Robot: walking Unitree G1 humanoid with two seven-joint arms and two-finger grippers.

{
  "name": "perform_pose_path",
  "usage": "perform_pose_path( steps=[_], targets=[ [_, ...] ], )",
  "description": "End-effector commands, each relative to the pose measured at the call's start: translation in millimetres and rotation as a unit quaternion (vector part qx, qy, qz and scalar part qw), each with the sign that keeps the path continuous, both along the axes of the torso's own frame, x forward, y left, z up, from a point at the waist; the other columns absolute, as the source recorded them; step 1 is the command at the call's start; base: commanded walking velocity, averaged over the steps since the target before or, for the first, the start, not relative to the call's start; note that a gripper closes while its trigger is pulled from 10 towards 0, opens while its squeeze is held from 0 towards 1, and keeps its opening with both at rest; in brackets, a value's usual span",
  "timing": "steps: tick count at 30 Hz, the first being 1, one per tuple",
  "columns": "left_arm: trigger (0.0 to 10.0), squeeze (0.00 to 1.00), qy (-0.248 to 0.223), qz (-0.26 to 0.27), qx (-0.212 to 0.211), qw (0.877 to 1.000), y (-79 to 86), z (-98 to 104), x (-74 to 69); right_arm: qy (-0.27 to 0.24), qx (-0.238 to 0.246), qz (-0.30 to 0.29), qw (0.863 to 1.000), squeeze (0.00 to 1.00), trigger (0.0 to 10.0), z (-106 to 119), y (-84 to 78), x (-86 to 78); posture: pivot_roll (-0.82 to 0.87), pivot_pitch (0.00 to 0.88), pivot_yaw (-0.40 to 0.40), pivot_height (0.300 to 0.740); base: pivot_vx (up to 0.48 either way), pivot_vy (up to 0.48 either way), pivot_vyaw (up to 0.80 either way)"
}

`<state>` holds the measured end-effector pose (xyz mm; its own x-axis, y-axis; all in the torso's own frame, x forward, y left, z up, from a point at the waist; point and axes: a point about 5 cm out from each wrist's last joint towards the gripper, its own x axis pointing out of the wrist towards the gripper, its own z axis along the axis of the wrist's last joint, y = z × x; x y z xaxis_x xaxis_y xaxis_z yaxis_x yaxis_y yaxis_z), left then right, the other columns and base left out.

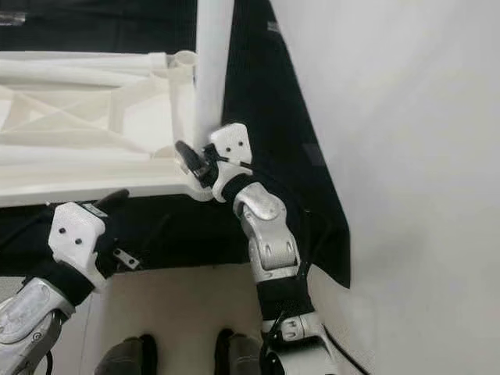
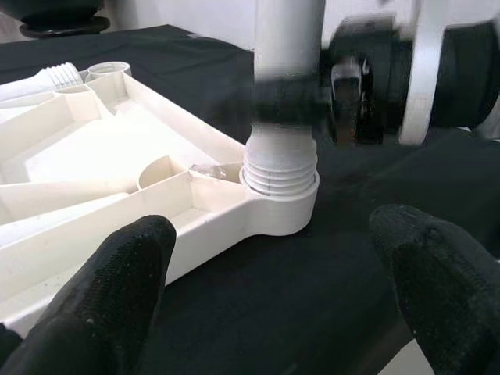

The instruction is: Building children table

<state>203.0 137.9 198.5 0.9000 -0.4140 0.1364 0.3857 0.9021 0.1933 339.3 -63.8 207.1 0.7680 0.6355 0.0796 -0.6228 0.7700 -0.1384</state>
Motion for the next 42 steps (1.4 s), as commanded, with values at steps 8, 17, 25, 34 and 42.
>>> perform_pose_path(
  steps=[8,17,25,34,42],
  targets=[
    [10.0,0.0,0.004,-0.012,-0.005,1.0,-2.5,0.2,1.9,-0.054,-0.028,0.279,0.958,0.0,10.0,45.7,4.6,5.1,0.13,0.244,-0.133,0.74,0.0,0.0,0.0],
    [10.0,0.0,0.0,-0.03,-0.004,1.0,-7.5,3.6,4.3,-0.018,-0.059,0.423,0.904,0.0,10.0,59.5,2.8,13.5,0.16,0.233,-0.126,0.74,0.0,0.0,0.0],
    [10.0,0.0,0.007,-0.031,0.003,0.999,-5.3,0.3,0.8,0.007,-0.037,0.484,0.874,0.0,0.0,57.1,-11.6,12.3,0.17,0.234,-0.114,0.74,0.0,0.0,0.0],
    [10.0,0.0,0.009,-0.037,-0.004,0.999,-8.2,2.3,0.0,-0.004,-0.031,0.409,0.912,0.0,0.0,45.3,-31.3,19.5,0.14,0.265,-0.122,0.74,0.0,0.0,0.0],
    [10.0,0.0,0.006,-0.028,-0.007,1.0,-3.6,5.5,-0.8,-0.01,0.008,-0.121,0.993,0.0,0.0,-10.8,-41.9,5.5,0.13,0.291,-0.104,0.74,0.0,0.0,0.0]
  ],
)
